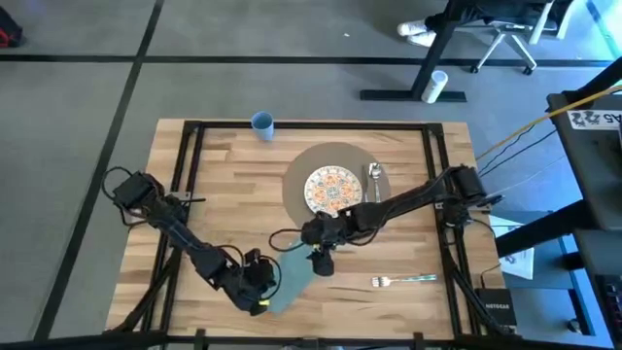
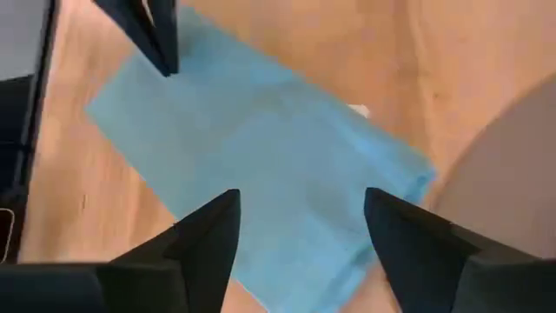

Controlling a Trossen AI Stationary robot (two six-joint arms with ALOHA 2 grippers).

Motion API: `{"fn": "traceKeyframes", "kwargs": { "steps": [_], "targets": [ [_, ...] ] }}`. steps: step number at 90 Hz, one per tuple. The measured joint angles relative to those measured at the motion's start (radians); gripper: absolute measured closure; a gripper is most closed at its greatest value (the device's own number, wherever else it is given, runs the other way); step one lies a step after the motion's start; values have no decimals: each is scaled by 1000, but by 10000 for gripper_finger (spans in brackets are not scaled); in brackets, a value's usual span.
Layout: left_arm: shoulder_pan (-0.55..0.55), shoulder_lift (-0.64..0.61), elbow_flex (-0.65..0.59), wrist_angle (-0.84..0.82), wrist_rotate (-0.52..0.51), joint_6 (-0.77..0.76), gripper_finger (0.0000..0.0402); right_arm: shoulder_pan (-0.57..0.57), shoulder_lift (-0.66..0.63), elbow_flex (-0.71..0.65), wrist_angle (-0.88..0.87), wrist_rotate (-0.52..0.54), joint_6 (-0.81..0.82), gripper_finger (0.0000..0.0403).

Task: Set table place
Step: Move the blue napkin to the top left of the table

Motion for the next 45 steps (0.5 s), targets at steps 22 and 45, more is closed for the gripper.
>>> {"fn": "traceKeyframes", "kwargs": {
  "steps": [22,45],
  "targets": [
    [77,0,17,5,-10,132,402,0,42,-21,52,113,5,340],
    [190,-23,64,7,-35,370,402,0,74,-22,46,155,2,392]
  ]
}}
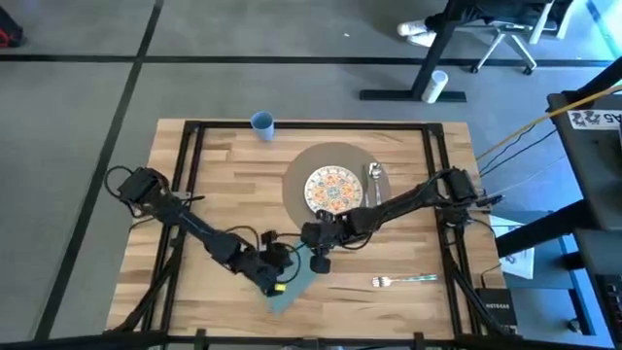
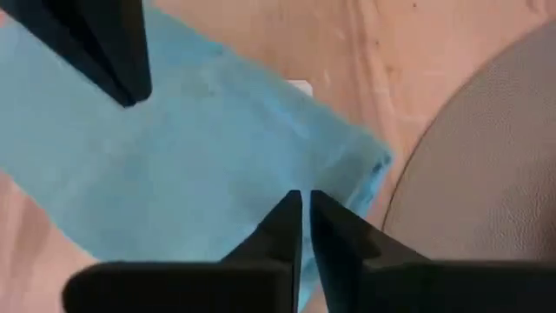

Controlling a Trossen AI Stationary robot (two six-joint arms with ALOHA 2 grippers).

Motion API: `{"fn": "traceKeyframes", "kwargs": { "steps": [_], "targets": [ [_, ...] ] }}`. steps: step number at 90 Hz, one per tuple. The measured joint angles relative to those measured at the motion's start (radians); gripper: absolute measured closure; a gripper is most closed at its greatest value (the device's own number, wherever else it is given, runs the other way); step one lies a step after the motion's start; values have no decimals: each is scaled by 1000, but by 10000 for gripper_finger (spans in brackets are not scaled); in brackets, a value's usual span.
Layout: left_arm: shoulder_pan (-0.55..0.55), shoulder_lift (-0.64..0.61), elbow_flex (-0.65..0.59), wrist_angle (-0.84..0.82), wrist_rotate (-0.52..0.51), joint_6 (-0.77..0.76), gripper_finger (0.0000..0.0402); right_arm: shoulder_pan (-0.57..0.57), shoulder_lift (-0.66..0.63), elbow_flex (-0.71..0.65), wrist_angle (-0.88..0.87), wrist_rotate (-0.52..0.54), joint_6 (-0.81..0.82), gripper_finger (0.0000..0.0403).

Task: Set table place
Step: Move the blue napkin to the top left of the table

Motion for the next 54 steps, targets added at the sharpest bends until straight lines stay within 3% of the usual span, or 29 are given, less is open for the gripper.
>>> {"fn": "traceKeyframes", "kwargs": {
  "steps": [25,54],
  "targets": [
    [102,-11,-1,-2,39,127,402,1,-25,-1,-40,19,10,402],
    [95,-11,-1,-3,40,152,402,22,-95,0,-136,114,21,403]
  ]
}}
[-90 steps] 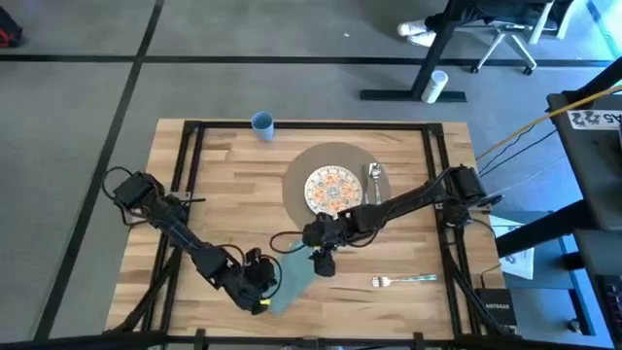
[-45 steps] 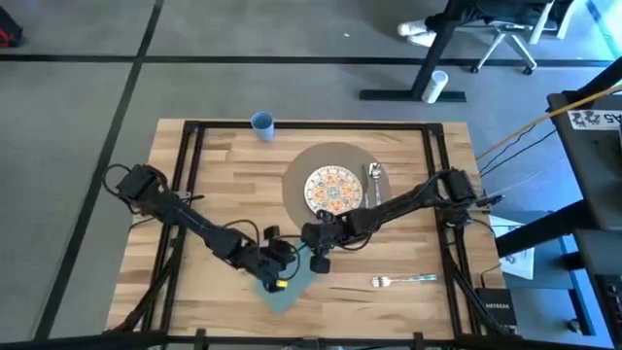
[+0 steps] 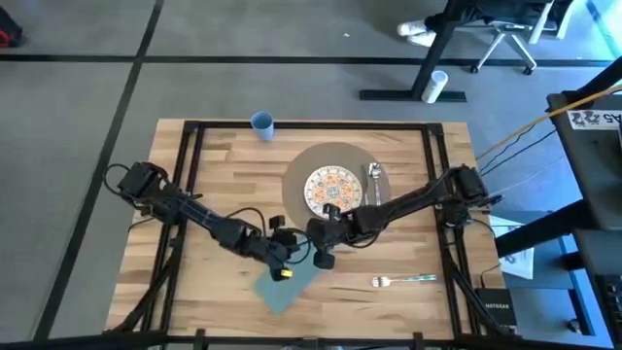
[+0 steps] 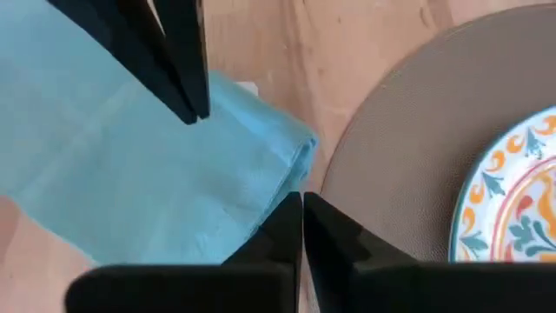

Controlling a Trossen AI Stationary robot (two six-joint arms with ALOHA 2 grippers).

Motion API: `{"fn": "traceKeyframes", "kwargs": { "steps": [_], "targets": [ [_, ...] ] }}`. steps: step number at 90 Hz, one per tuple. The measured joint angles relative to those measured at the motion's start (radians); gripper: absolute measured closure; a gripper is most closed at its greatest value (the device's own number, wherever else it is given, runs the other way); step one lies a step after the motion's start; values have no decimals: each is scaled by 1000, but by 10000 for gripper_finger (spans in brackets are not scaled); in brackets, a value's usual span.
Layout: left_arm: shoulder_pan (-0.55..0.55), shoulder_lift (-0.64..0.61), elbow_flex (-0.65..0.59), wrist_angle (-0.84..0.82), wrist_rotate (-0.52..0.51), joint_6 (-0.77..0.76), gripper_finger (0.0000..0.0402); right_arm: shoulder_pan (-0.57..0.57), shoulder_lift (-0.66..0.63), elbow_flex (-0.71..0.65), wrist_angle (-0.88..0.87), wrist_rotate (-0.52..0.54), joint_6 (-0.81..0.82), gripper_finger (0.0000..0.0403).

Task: Set table place
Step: Move the blue napkin to the top left of the table

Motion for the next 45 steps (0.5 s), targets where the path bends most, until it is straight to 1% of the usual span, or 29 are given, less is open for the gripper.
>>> {"fn": "traceKeyframes", "kwargs": {
  "steps": [15,27,34,45],
  "targets": [
    [-20,0,-2,1,-19,-23,402,5,-1,-21,-32,35,4,403],
    [-23,1,-5,-1,-23,-26,402,6,-5,-84,-36,17,16,403],
    [-19,1,-5,-1,-24,-26,402,14,-20,-120,-1,9,34,403],
    [-12,1,-5,2,-24,-26,402,26,-79,-169,63,-2,41,403]
  ]
}}
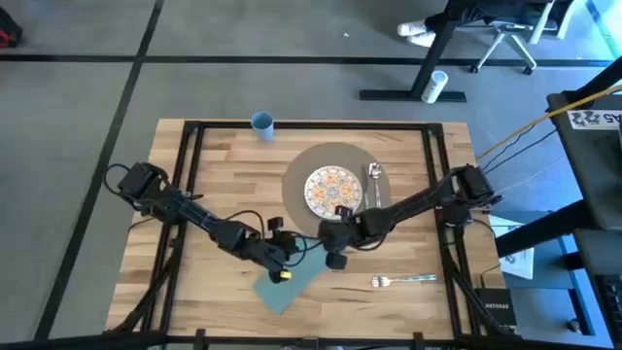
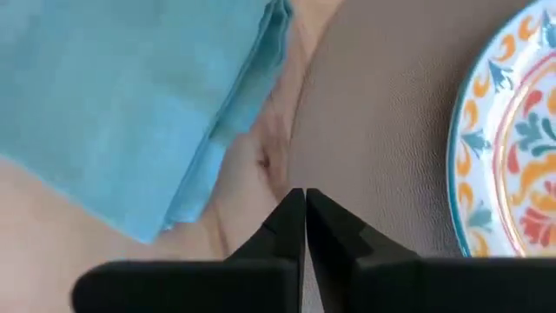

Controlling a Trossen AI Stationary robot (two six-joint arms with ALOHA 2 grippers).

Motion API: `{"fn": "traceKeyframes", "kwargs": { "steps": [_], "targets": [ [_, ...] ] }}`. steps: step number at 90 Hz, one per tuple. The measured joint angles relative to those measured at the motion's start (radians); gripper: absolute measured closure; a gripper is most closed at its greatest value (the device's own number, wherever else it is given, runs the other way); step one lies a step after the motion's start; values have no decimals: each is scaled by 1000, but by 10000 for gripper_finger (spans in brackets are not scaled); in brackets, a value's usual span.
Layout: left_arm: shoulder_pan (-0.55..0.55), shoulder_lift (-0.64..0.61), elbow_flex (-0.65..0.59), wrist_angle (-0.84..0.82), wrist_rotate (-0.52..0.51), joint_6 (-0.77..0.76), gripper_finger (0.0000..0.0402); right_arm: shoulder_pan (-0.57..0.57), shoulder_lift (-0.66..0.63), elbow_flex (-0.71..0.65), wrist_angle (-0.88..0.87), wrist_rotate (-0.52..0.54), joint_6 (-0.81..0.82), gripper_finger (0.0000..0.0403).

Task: Set table place
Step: Move the blue napkin to the top left of the table

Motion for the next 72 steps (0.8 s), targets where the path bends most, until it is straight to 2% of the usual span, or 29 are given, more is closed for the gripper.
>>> {"fn": "traceKeyframes", "kwargs": {
  "steps": [13,36,54,72],
  "targets": [
    [9,0,0,5,18,5,402,2,-104,-53,25,6,-3,403],
    [52,0,0,95,176,69,402,45,-275,-211,57,75,28,403],
    [131,9,0,127,287,117,402,100,-328,-312,123,108,116,403],
    [173,80,0,119,348,114,402,130,-330,-322,127,151,150,403]
  ]
}}
